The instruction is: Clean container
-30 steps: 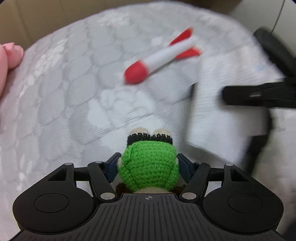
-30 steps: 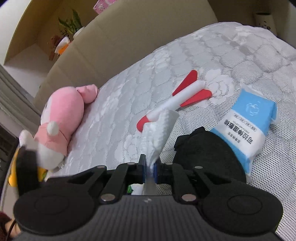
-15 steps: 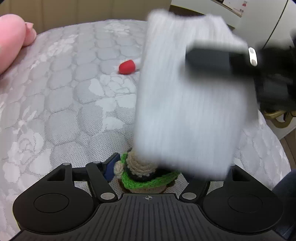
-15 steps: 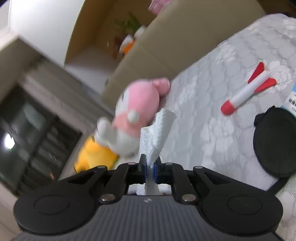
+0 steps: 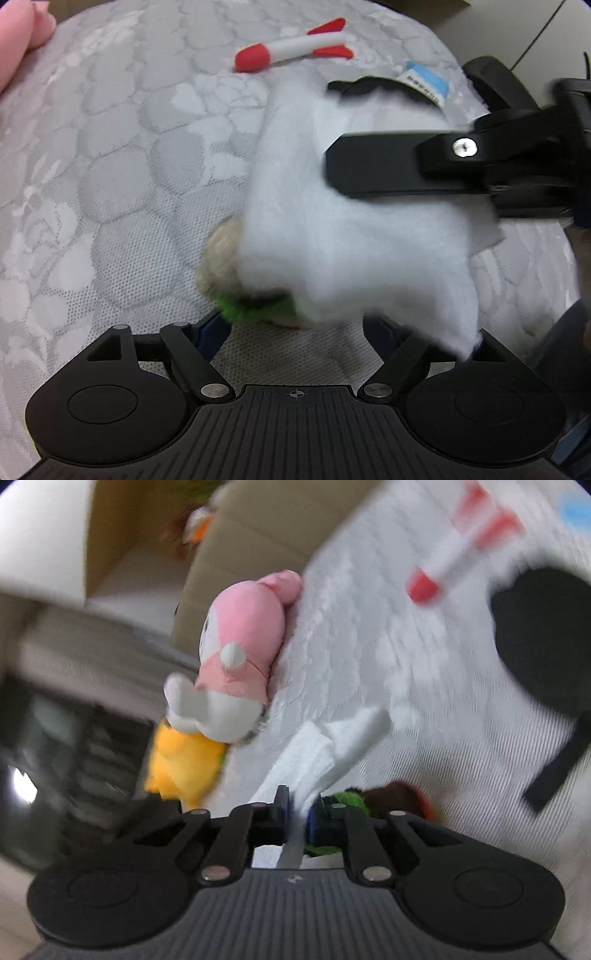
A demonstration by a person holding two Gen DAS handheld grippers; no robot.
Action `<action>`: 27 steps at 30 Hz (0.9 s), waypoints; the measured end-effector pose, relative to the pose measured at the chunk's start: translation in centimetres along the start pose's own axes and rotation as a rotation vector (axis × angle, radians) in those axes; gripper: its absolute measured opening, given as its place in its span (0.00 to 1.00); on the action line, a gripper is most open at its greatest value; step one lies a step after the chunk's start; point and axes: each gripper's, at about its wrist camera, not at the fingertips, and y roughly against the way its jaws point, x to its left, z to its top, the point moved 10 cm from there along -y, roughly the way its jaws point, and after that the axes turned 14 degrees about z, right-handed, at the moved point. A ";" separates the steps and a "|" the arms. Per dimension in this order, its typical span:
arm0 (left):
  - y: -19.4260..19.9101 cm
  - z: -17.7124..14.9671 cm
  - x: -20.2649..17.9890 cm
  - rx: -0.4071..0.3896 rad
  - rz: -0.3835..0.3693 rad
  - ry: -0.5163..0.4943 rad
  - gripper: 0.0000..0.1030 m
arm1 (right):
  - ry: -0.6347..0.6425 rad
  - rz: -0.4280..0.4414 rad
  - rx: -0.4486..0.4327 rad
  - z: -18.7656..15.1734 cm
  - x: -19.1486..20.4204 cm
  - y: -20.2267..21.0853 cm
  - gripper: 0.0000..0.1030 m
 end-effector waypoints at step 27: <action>4.1 -1.1 1.2 -0.036 0.181 -0.224 0.93 | 0.371 -0.450 0.122 -0.7 -2.2 -0.5 0.12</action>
